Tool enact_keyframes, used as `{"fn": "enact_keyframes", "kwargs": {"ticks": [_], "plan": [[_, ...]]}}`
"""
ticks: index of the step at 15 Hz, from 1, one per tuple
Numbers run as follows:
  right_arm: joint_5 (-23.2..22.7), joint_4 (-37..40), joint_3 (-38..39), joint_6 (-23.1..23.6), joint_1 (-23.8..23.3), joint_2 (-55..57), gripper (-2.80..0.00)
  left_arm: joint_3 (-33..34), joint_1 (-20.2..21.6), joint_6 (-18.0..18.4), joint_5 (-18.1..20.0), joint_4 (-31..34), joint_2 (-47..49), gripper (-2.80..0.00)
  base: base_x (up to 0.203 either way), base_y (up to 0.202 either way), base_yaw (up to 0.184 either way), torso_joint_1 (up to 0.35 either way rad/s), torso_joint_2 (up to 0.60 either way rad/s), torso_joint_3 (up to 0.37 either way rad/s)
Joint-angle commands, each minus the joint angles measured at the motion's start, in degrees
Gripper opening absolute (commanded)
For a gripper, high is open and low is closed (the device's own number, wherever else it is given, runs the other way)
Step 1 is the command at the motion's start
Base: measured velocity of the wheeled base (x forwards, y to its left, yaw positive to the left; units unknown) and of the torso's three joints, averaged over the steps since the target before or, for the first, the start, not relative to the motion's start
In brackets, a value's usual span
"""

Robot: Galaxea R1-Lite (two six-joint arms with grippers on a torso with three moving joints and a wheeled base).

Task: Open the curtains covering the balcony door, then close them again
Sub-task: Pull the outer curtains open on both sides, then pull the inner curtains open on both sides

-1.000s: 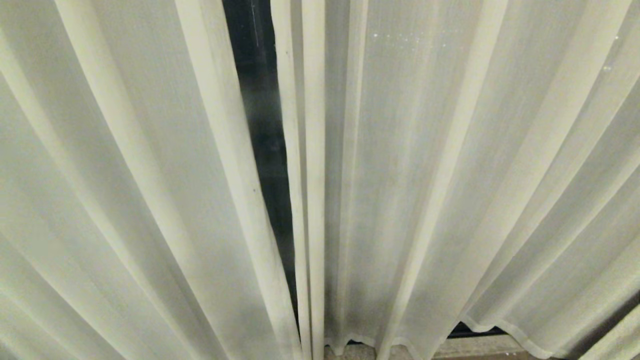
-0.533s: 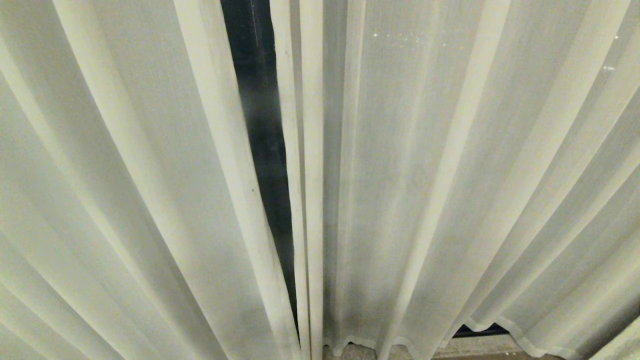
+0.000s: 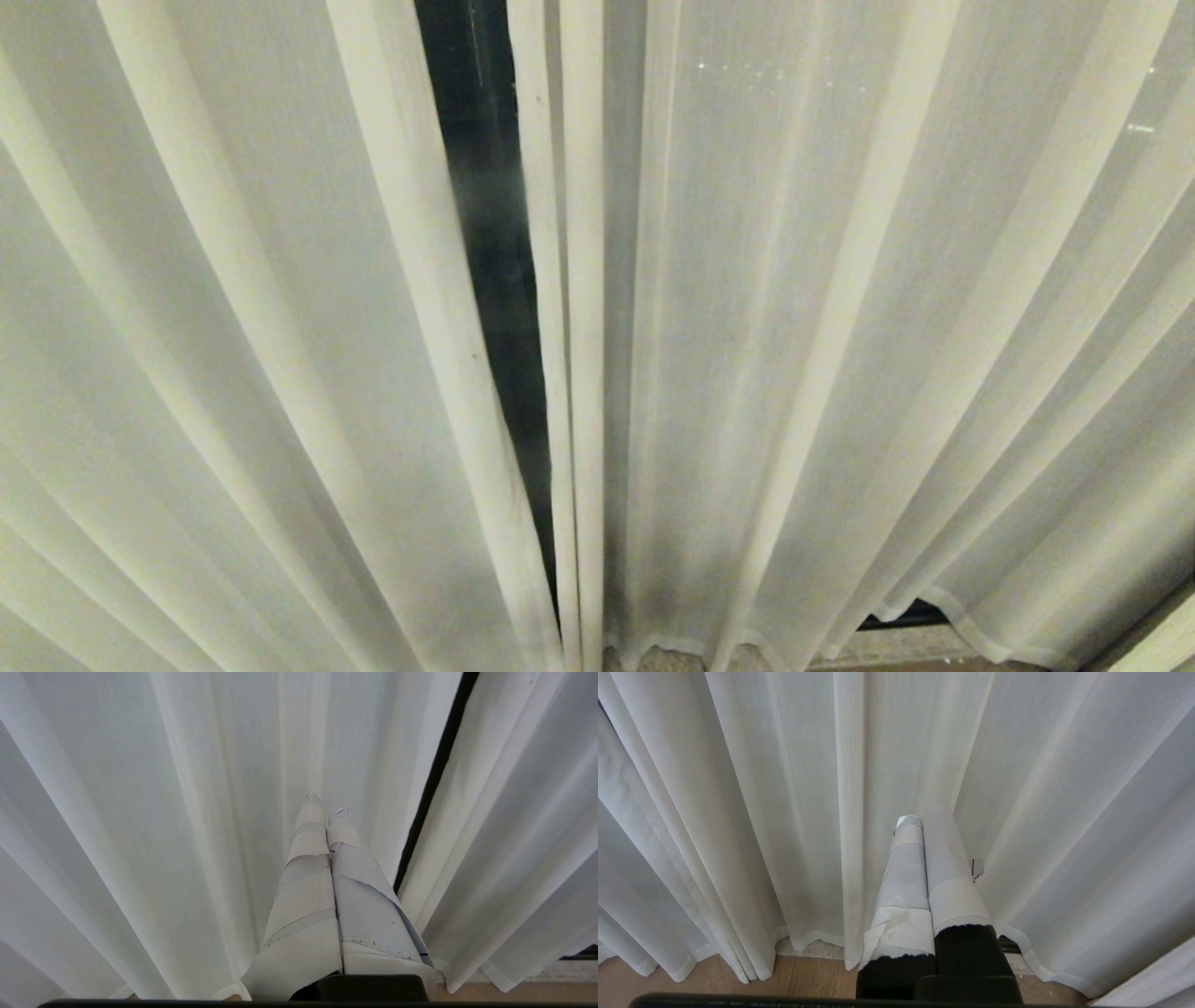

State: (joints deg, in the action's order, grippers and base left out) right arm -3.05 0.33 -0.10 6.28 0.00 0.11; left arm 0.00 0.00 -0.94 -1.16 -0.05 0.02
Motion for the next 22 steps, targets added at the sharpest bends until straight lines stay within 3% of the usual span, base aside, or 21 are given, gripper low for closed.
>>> {"fn": "enact_keyframes", "kwargs": {"ticks": [1,11,13,16,22], "plan": [[0.0,0.0,0.0,0.0,0.1,0.0,-2.80,0.0,0.0,0.0,-0.2,0.0,0.0,-2.80,0.000,0.000,0.000,0.000,0.00,0.000],[0.0,0.0,0.0,0.0,0.1,0.0,-2.80,-0.2,0.0,0.8,-0.1,-0.7,0.0,-2.80,0.000,0.000,0.000,0.000,0.00,0.000],[0.0,0.0,0.0,0.0,0.0,0.0,-2.80,-3.8,0.0,1.7,0.6,-2.4,0.2,-2.80,0.000,0.000,0.000,0.000,0.00,0.000],[0.0,0.0,0.0,0.0,0.1,0.0,-2.80,-11.0,0.0,1.8,8.3,-2.7,6.0,-2.80,0.000,0.000,0.000,0.000,0.00,0.000],[0.0,0.0,0.0,0.0,0.1,0.0,-2.80,-29.0,-0.1,1.8,25.7,-6.7,34.9,-2.80,0.000,0.000,0.000,0.000,0.00,0.000]]}}
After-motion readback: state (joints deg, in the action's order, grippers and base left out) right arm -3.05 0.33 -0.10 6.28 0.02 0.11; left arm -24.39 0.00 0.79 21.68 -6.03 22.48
